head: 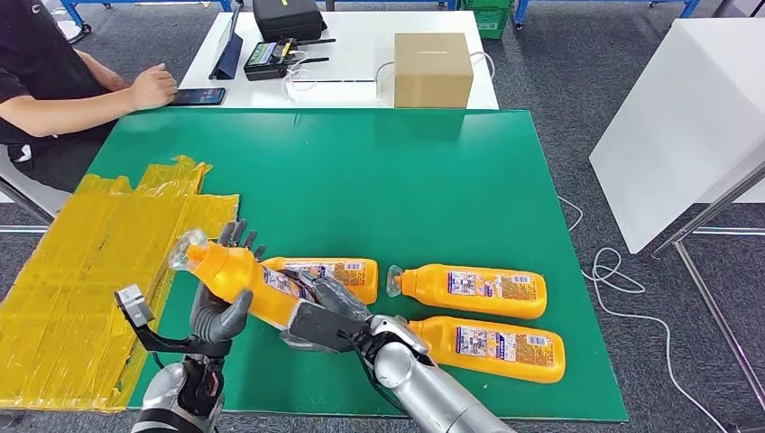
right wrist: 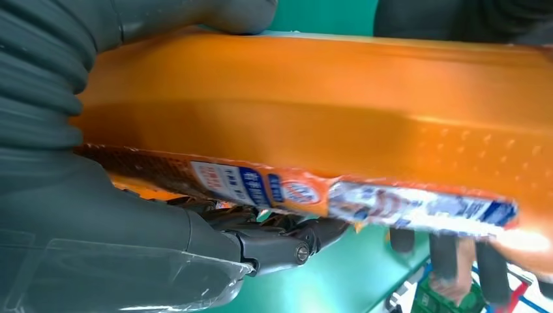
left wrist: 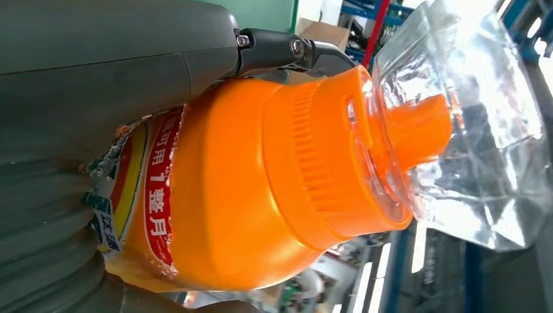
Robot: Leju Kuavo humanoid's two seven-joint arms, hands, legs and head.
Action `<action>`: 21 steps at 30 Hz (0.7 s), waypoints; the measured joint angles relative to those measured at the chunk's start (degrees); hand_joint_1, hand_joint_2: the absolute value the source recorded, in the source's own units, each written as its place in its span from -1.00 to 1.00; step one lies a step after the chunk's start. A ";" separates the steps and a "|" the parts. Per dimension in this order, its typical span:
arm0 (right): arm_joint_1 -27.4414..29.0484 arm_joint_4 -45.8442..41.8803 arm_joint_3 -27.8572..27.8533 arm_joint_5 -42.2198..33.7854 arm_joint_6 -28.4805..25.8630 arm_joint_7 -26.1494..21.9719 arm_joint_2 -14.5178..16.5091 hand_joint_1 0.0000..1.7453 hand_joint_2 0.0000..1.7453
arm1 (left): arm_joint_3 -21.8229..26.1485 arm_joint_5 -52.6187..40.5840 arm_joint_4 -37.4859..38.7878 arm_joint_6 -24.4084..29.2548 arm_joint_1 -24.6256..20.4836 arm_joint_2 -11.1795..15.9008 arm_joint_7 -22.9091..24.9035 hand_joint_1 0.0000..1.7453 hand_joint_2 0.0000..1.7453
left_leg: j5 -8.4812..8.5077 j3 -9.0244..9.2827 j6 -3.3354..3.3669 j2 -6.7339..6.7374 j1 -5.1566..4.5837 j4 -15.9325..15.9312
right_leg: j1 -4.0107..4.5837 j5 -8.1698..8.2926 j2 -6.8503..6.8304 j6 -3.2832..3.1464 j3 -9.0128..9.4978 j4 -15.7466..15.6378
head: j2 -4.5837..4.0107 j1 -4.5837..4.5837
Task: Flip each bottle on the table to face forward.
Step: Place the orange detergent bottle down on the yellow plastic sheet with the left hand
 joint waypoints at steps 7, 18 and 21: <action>-1.05 1.84 0.84 0.08 0.55 -0.42 0.06 1.00 1.00 | -3.64 -6.85 2.43 0.69 -1.58 2.76 -4.33 1.00 1.00 | 0.01 0.00 -0.01 0.00 0.00 0.00 | 0.00 0.00 0.00 0.00 0.00 0.01 | 0.00 0.00; -1.69 2.20 1.15 0.04 0.46 -0.49 -0.17 1.00 1.00 | -4.09 -5.69 2.86 0.56 -1.76 3.32 -5.12 1.00 1.00 | 0.01 -0.01 -0.01 -0.01 0.00 0.00 | 0.00 0.00 -0.01 0.00 0.00 0.01 | 0.00 -0.01; -1.69 2.20 1.26 0.02 0.46 -0.49 -0.17 1.00 1.00 | -4.09 -5.68 2.86 0.56 -1.79 3.32 -5.12 1.00 1.00 | 0.01 -0.01 -0.01 -0.01 0.00 0.00 | 0.00 0.00 -0.01 0.00 0.00 0.01 | 0.00 0.00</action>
